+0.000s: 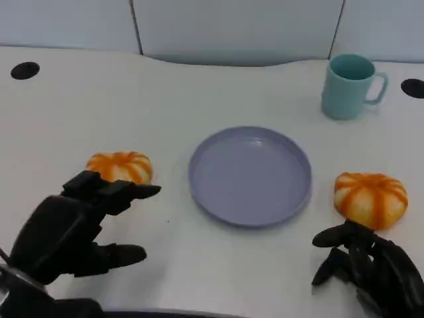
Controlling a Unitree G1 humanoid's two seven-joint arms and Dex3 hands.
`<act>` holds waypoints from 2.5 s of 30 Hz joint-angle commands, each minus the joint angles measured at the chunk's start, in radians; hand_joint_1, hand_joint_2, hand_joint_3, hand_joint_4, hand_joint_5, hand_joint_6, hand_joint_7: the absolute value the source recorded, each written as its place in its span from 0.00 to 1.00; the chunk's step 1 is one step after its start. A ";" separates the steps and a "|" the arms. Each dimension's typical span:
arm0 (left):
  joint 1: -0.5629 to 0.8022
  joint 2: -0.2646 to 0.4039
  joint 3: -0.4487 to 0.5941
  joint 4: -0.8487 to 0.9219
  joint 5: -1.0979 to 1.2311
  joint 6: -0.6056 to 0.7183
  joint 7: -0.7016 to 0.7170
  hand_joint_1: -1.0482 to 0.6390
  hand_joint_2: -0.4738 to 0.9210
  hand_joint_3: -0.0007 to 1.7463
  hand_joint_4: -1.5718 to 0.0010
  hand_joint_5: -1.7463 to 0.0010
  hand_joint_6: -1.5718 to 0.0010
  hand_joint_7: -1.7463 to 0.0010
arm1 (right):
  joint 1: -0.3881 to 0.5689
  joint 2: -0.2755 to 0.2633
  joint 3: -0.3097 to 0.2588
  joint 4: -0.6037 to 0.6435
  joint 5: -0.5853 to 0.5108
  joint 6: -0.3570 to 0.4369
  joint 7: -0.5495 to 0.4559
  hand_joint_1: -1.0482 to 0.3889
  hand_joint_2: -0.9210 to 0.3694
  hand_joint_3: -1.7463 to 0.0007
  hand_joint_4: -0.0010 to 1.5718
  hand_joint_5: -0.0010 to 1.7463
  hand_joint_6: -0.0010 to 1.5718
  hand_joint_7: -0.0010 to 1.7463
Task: Grasp the bread from the table and place it into the plate.
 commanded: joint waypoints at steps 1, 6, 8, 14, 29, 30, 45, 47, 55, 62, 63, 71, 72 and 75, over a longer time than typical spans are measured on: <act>-0.002 0.066 -0.033 -0.074 0.079 0.086 0.026 0.23 1.00 0.08 0.94 0.73 0.77 0.99 | 0.006 -0.007 -0.005 0.001 0.004 0.004 -0.005 0.44 0.00 0.79 0.40 0.88 0.41 0.63; -0.048 0.117 -0.078 -0.105 0.140 0.176 0.016 0.19 1.00 0.05 0.95 0.84 0.83 1.00 | -0.001 -0.006 -0.009 0.020 0.012 -0.018 0.014 0.44 0.00 0.79 0.40 0.87 0.41 0.62; -0.075 0.132 -0.099 -0.107 0.161 0.216 0.005 0.16 1.00 0.05 0.96 0.86 0.85 1.00 | -0.002 -0.005 -0.009 0.021 0.012 -0.022 0.015 0.44 0.00 0.78 0.39 0.87 0.40 0.62; -0.164 0.166 -0.167 -0.065 0.203 0.312 -0.002 0.13 1.00 0.06 0.98 0.90 0.88 1.00 | -0.009 -0.011 -0.009 0.041 0.002 -0.024 0.010 0.44 0.00 0.78 0.39 0.87 0.40 0.62; -0.462 0.177 -0.358 0.269 0.214 0.448 -0.069 0.11 1.00 0.05 0.97 0.93 0.92 1.00 | 0.003 -0.003 -0.003 0.019 0.013 -0.026 0.019 0.44 0.00 0.78 0.41 0.88 0.42 0.61; -0.485 0.173 -0.373 0.309 0.215 0.445 -0.063 0.11 1.00 0.04 0.98 0.93 0.93 1.00 | 0.005 -0.003 -0.002 0.016 0.012 -0.024 0.018 0.44 0.00 0.78 0.40 0.88 0.42 0.61; -0.768 0.013 -0.562 0.864 0.180 0.508 -0.046 0.13 0.98 0.00 1.00 1.00 0.95 1.00 | 0.035 -0.003 0.008 -0.032 0.001 0.005 -0.008 0.44 0.00 0.78 0.40 0.89 0.41 0.63; -0.791 -0.004 -0.583 0.913 0.180 0.515 -0.040 0.13 0.98 0.00 1.00 1.00 0.96 1.00 | 0.037 -0.002 0.009 -0.036 0.000 0.003 -0.010 0.45 0.00 0.78 0.39 0.89 0.40 0.63; -0.861 -0.056 -0.622 1.074 0.164 0.538 0.023 0.15 0.97 0.00 1.00 1.00 0.97 1.00 | 0.035 -0.004 0.006 -0.034 0.009 0.014 -0.005 0.44 0.00 0.78 0.40 0.89 0.40 0.63; -0.898 -0.084 -0.649 1.150 0.164 0.574 0.041 0.16 0.97 0.00 1.00 1.00 1.00 1.00 | 0.027 -0.006 0.002 -0.008 0.008 -0.015 0.007 0.44 0.00 0.79 0.40 0.88 0.41 0.63; -0.900 -0.087 -0.651 1.155 0.163 0.577 0.051 0.16 0.97 0.00 1.00 1.00 1.00 1.00 | 0.025 -0.005 0.001 -0.003 0.012 -0.020 0.014 0.44 0.00 0.78 0.40 0.88 0.40 0.63; -0.911 -0.092 -0.672 1.183 0.163 0.590 0.059 0.17 0.97 0.00 1.00 1.00 1.00 1.00 | 0.034 -0.004 0.004 -0.022 0.006 -0.005 0.002 0.45 0.00 0.78 0.41 0.87 0.41 0.62; -0.911 -0.093 -0.673 1.184 0.162 0.589 0.056 0.19 0.96 0.00 1.00 1.00 1.00 1.00 | 0.036 -0.004 0.004 -0.025 0.006 -0.003 0.001 0.44 0.00 0.78 0.41 0.88 0.41 0.62; -0.907 -0.096 -0.681 1.191 0.163 0.584 0.053 0.21 0.96 0.00 1.00 1.00 1.00 1.00 | 0.041 -0.005 0.004 -0.034 0.009 0.010 0.000 0.45 0.00 0.78 0.40 0.88 0.41 0.62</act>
